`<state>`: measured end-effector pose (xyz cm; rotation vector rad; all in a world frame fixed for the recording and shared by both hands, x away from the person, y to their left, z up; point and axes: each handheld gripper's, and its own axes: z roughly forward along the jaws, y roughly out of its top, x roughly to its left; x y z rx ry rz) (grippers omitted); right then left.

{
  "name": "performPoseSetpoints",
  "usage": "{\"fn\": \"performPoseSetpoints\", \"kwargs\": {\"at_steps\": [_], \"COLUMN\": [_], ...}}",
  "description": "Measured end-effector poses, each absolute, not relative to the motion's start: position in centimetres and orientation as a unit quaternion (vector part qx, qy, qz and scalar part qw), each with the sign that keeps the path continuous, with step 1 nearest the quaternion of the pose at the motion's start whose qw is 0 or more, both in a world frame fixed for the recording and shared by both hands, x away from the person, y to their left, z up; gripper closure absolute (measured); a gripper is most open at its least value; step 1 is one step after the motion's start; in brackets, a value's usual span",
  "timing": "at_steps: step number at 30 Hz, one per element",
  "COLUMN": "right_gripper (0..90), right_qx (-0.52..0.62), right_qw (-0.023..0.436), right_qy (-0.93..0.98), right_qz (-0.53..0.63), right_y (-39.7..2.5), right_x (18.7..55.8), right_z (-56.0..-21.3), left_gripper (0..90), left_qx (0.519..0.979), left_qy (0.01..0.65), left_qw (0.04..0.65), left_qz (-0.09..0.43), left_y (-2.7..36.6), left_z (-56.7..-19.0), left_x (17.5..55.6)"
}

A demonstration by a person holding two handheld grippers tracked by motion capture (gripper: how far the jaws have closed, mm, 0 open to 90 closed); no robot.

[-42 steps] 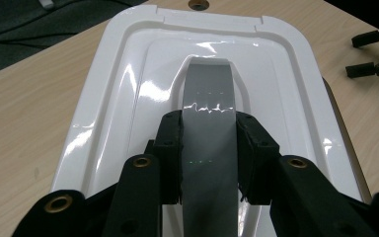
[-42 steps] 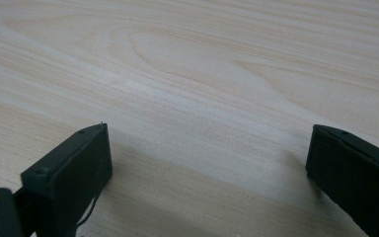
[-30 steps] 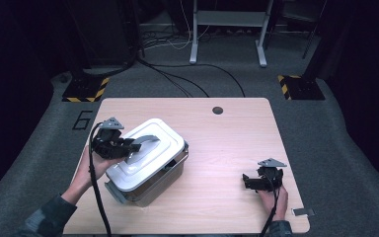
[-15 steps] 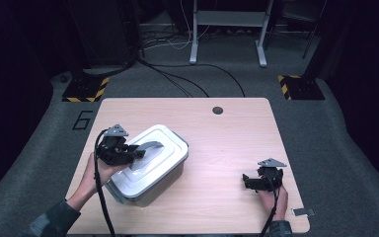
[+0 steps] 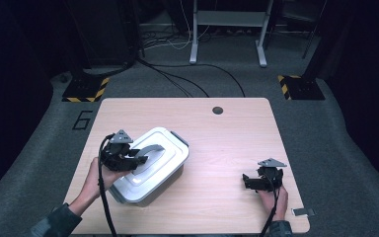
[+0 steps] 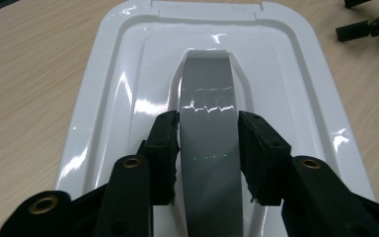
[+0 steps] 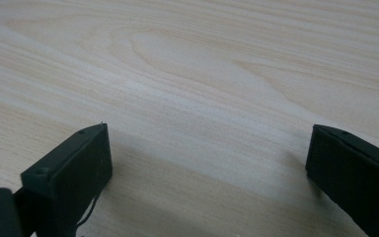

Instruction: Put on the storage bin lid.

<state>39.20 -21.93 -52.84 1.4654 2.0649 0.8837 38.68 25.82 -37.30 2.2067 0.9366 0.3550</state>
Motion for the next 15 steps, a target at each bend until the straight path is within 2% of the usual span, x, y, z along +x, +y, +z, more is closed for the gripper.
{"fn": "performPoseSetpoints", "kwargs": {"at_steps": [15], "right_gripper": [3.1], "right_qx": [0.532], "right_qw": [0.228], "right_qy": [0.75], "right_qz": [0.321], "right_y": [-21.9], "right_x": [39.2], "right_z": [-52.8], "left_gripper": [23.0], "left_qx": [0.841], "left_qy": [0.355], "left_qw": [0.383], "left_qz": [0.143], "left_y": [27.7], "left_z": [-34.4], "left_x": [39.0]}}
